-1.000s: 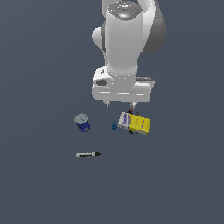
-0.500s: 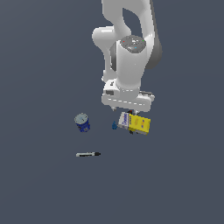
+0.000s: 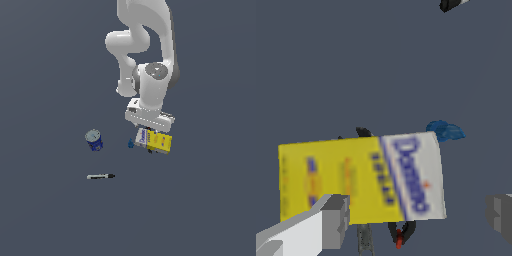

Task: Pick up a designated object from a clutter of objects.

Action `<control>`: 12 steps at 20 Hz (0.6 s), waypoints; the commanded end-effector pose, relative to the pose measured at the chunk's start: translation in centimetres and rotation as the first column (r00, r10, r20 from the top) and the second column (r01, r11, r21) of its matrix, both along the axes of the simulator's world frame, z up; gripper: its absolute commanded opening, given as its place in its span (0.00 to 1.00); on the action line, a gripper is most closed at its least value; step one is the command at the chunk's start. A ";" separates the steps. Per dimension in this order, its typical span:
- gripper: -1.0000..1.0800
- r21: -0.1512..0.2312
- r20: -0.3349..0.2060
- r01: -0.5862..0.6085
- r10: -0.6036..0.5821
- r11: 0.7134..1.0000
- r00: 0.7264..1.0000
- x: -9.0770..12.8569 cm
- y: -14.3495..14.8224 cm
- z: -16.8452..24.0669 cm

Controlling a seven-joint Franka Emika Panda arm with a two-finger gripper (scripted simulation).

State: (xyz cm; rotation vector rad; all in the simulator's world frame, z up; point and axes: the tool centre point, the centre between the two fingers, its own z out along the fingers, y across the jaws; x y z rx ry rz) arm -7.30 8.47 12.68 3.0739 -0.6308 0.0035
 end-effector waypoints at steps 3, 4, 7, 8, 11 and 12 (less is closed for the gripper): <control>0.96 0.000 0.001 0.069 -0.069 0.998 0.998 -2.5 1.0 -2.7; 0.96 0.000 0.001 0.081 -0.081 0.997 0.997 -3.0 1.1 -3.2; 0.96 0.001 0.000 0.114 -0.114 0.993 0.993 -4.4 1.6 -4.4; 0.96 0.001 0.000 0.124 -0.124 0.992 0.992 -4.8 1.7 -4.7; 0.96 0.002 -0.001 0.147 -0.147 0.989 0.989 -5.8 1.9 -5.5; 0.96 0.003 -0.001 0.153 -0.153 0.988 0.988 -6.0 2.0 -5.7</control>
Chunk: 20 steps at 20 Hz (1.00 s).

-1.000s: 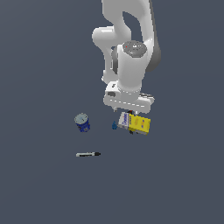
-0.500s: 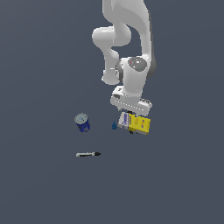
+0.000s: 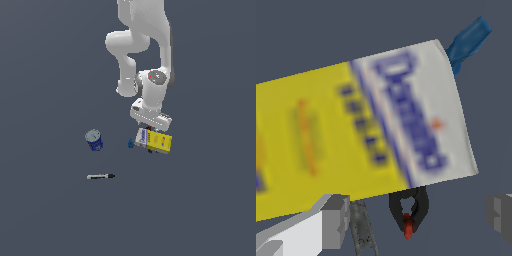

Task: Pick up a designated object from a clutter of objects.

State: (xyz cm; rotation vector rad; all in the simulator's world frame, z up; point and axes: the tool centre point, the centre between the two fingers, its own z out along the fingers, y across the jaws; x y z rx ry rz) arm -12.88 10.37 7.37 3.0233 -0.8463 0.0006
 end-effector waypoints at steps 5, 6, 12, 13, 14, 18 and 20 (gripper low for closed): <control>0.96 0.002 0.000 0.030 -0.030 1.000 1.000 -1.3 0.3 -0.9; 0.96 0.002 0.000 0.032 -0.032 0.999 1.000 -1.3 0.3 -1.0; 0.96 0.003 0.004 0.028 -0.028 1.000 1.000 -1.2 0.4 -1.1; 0.96 0.003 0.004 0.028 -0.028 1.000 1.000 -1.2 0.4 -1.3; 0.96 0.003 0.003 0.028 -0.028 1.000 1.000 -1.2 0.4 -1.6; 0.96 0.003 0.002 0.029 -0.029 1.000 1.000 -1.3 0.4 -3.0; 0.96 0.003 0.002 0.030 -0.030 1.000 1.000 -1.3 0.4 -3.9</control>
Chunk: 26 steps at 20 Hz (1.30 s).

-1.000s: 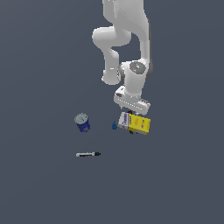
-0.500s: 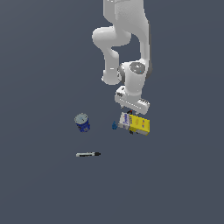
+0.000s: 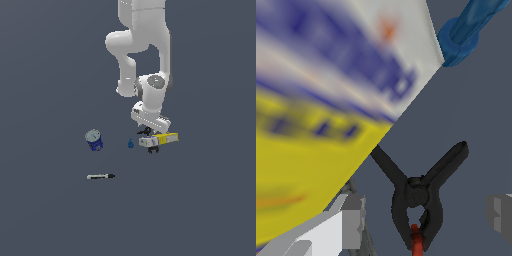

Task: Pick up a designated object from a clutter of objects.

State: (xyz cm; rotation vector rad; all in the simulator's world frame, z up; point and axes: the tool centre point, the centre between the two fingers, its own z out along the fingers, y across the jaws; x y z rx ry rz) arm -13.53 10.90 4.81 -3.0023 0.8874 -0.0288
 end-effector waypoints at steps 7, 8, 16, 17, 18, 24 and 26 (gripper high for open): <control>0.96 -0.005 -0.020 0.002 -0.003 1.000 1.000 -0.8 -0.2 -3.3; 0.96 -0.005 -0.020 0.002 -0.003 1.000 1.000 -0.8 -0.2 -3.4; 0.00 -0.006 -0.021 0.003 -0.003 1.000 1.000 -0.7 -0.2 -3.4; 0.00 -0.006 -0.021 0.003 -0.003 1.000 1.000 -0.7 -0.2 -3.4; 0.00 -0.006 -0.021 0.003 -0.003 1.000 1.000 -0.7 -0.2 -3.4; 0.00 -0.002 -0.013 -0.002 0.002 1.000 1.000 -0.5 0.1 -3.1; 0.00 -0.002 -0.013 -0.002 0.002 1.000 1.000 -0.4 -0.1 -3.0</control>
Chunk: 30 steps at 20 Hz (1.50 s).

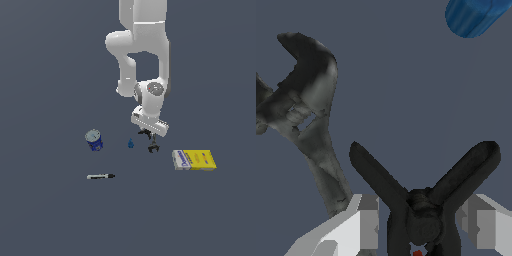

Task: Pick up a designated object from a clutter of objects.

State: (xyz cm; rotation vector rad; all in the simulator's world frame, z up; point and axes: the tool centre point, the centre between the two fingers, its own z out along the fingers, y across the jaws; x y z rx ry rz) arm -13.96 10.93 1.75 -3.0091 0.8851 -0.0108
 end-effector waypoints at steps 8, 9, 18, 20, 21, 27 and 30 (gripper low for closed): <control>0.00 -0.001 0.000 0.000 0.000 1.000 1.000 0.8 -2.2 2.2; 0.00 -0.001 0.000 0.000 0.000 1.000 1.000 0.9 -2.6 2.7; 0.00 0.000 -0.002 0.001 -0.001 1.000 1.000 2.9 -7.8 8.1; 0.00 0.001 -0.002 0.001 -0.001 1.000 1.000 3.4 -9.2 9.6; 0.00 0.002 -0.002 0.001 -0.001 1.000 1.000 3.7 -10.0 10.4; 0.00 0.003 -0.003 0.001 -0.001 1.000 1.000 5.4 -14.5 15.1; 0.00 0.003 -0.004 0.002 -0.002 1.000 1.000 6.3 -16.8 17.6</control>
